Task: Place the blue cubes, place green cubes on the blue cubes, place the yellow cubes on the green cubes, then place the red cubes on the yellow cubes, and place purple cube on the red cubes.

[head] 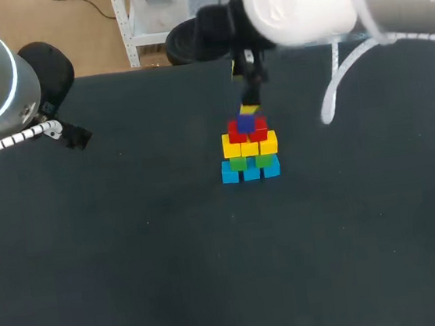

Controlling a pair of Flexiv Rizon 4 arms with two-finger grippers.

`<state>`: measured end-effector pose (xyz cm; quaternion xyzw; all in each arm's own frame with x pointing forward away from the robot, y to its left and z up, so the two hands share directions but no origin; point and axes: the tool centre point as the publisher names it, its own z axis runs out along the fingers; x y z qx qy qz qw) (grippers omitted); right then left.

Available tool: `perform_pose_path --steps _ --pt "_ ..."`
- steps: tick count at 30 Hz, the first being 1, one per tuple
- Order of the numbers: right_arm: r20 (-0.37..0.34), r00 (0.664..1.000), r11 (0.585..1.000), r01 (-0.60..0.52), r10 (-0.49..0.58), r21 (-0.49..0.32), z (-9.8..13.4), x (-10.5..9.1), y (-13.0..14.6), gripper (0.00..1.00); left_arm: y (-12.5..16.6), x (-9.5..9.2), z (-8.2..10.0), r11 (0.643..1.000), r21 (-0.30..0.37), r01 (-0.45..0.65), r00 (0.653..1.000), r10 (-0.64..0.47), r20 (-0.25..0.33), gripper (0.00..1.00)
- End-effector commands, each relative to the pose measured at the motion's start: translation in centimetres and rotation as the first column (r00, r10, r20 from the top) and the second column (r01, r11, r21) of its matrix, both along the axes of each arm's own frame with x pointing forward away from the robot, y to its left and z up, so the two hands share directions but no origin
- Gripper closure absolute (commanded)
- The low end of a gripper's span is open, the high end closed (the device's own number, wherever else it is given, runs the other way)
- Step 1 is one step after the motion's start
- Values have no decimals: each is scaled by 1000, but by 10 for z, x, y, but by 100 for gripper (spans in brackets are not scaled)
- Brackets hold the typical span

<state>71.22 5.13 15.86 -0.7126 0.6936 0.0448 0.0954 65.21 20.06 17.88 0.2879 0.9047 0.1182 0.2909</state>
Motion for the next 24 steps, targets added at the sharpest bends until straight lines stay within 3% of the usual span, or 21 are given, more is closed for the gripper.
perform_pose_path --steps 1,10,17,24 --pt "120 993 999 2 -6 34 22 -14 -16 0 0 0 0 1000 -2 1 1000 -1 1 0" --pt "326 945 997 -37 15 63 40 -6 -30 0 0 0 0 1000 -2 1 1000 -1 1 0" --pt "502 865 995 -40 -14 97 46 0 -44 0 0 0 0 1000 -2 1 1000 -1 1 0" --pt "594 801 988 -14 -80 151 49 4 -68 0 0 0 0 1000 -2 1 1000 -1 1 0"
